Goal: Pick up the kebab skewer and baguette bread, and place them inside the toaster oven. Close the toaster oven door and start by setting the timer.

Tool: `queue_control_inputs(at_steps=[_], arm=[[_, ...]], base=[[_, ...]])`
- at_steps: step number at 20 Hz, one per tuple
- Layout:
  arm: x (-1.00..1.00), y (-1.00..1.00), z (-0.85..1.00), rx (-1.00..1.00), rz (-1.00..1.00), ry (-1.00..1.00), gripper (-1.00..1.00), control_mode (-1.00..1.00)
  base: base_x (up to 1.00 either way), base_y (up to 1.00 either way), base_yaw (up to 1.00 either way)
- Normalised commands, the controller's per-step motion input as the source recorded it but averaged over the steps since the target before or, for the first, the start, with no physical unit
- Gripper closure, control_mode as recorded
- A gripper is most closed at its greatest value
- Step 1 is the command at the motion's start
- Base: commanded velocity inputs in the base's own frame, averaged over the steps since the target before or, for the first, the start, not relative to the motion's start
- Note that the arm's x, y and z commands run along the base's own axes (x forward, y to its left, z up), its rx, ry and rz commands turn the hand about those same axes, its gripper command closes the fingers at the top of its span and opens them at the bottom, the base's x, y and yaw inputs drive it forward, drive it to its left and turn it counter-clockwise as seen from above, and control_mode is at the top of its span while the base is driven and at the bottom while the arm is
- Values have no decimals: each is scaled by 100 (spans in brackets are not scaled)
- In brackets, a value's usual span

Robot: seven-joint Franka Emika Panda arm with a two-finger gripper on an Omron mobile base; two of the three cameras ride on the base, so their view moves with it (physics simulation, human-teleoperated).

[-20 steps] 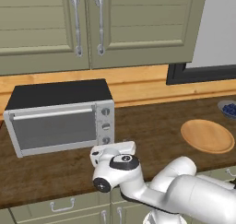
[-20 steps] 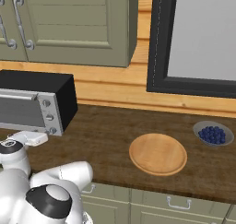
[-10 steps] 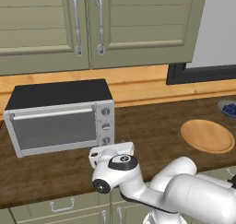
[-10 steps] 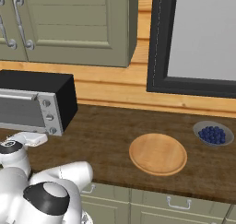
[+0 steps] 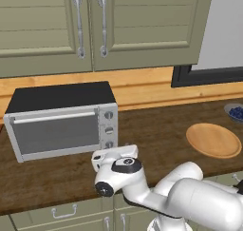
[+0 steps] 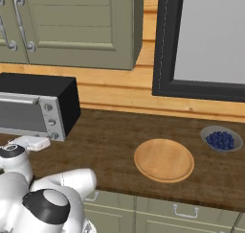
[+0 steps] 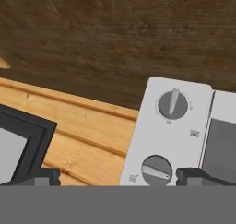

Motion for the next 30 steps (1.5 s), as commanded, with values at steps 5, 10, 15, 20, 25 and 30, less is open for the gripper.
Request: queue_control_inputs(at_steps=[5, 10, 15, 20, 25, 30], arm=[[18, -33, -14, 1, 10, 0, -100, -100], [18, -33, -22, 1, 11, 0, -100, -100], [10, -52, -35, 4, 10, 0, -100, -100], [12, -52, -30, 4, 9, 0, -100, -100], [18, -54, -25, 3, 9, 0, -100, -100], [17, -44, -27, 3, 11, -1, -100, -100]], base=[[0, 0, 0], [0, 0, 0], [0, 0, 0], [0, 0, 0], [0, 0, 0], [0, 0, 0]])
